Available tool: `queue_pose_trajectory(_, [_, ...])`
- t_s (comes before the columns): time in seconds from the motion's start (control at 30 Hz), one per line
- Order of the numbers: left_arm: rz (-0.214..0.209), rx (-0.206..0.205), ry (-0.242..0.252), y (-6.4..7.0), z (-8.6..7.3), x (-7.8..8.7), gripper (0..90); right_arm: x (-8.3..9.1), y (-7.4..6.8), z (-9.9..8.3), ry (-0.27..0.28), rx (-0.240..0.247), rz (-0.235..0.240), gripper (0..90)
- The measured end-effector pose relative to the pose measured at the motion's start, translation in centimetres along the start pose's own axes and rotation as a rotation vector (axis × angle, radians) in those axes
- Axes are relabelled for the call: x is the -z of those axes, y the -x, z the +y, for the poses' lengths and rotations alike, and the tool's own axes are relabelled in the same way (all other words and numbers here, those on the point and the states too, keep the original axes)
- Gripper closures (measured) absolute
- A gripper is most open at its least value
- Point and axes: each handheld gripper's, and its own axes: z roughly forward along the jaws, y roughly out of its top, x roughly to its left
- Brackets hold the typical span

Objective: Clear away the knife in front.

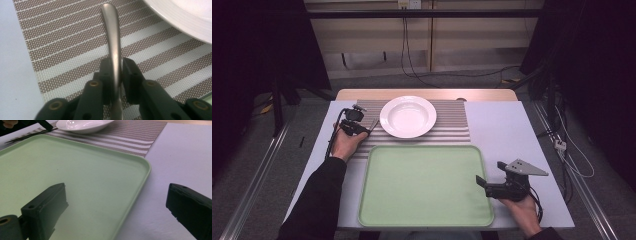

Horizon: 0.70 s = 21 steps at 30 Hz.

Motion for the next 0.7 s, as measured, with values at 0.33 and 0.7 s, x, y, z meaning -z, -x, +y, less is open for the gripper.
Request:
queue_pose_trajectory(0.33, [0.003, 0.006, -0.003, -0.1, -0.1, 0.3, 80.0, 0.0, 0.1, 0.0, 0.002, -0.001, 0.000, 3.1])
queue_pose_trajectory(0.7, [-0.008, -0.008, 0.023, 0.4, -0.4, 2.2, 80.0, 0.0, 0.0, 0.0, 0.001, -0.002, -0.001, 3.1])
